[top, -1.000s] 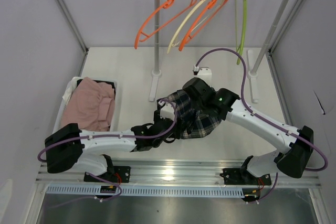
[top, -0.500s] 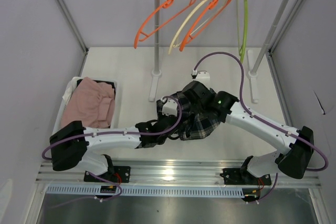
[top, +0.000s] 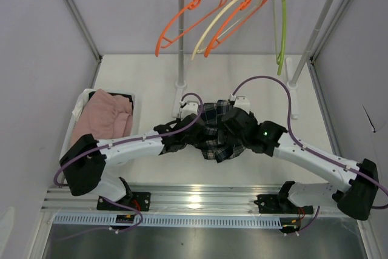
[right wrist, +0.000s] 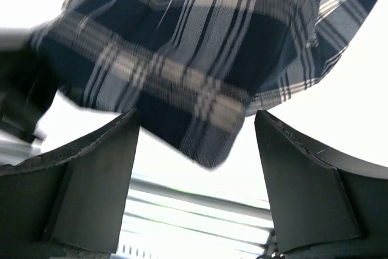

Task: Place the skirt on the hanger

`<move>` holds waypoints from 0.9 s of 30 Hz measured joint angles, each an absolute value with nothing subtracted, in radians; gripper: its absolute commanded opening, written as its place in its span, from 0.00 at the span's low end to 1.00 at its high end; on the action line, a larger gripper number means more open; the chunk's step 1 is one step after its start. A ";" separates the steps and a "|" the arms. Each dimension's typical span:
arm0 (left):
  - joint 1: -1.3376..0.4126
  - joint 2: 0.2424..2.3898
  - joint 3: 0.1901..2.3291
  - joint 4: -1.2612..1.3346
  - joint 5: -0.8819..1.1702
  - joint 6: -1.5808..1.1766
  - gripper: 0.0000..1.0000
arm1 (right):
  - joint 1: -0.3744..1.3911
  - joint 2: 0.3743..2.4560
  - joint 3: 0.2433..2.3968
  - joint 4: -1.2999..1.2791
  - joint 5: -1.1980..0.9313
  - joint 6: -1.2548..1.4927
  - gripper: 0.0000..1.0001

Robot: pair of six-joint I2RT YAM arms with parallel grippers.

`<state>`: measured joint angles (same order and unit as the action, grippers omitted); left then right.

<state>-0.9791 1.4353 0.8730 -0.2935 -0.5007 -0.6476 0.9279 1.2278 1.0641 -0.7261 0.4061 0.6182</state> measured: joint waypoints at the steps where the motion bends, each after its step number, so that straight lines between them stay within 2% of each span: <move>1: -0.963 1.449 0.882 -0.304 -0.481 -0.647 0.00 | 0.945 1.201 1.044 -0.725 0.411 0.635 0.82; 3: -0.933 1.472 0.897 -0.314 -0.439 -0.647 0.00 | 0.972 1.147 0.997 -0.722 0.426 0.670 0.82; 4: -0.916 1.481 0.902 -0.316 -0.411 -0.647 0.00 | 0.984 1.114 0.966 -0.728 0.435 0.692 0.78; 5: -0.897 1.488 0.905 -0.316 -0.387 -0.647 0.00 | 0.992 1.074 0.931 -0.737 0.448 0.720 0.67; 7: -0.863 1.494 0.905 -0.316 -0.347 -0.647 0.00 | 0.994 1.011 0.874 -0.743 0.460 0.753 0.57; 12: -0.826 1.502 0.920 -0.318 -0.285 -0.646 0.00 | 1.006 0.892 0.710 -0.692 0.441 0.823 0.57; 13: -0.826 1.504 0.926 -0.319 -0.278 -0.646 0.00 | 1.016 0.891 0.678 -0.668 0.430 0.831 0.56; 14: -0.826 1.507 0.933 -0.320 -0.273 -0.646 0.00 | 1.026 0.896 0.654 -0.645 0.424 0.838 0.49; 16: -0.826 1.509 0.944 -0.322 -0.260 -0.645 0.00 | 1.058 0.931 0.614 -0.596 0.414 0.853 0.43; 21: -0.826 1.512 0.958 -0.330 -0.248 -0.645 0.00 | 1.120 1.077 0.595 -0.472 0.414 0.889 0.40; 27: -0.826 1.512 0.960 -0.339 -0.234 -0.645 0.00 | 1.136 1.174 0.576 -0.353 0.444 0.913 0.43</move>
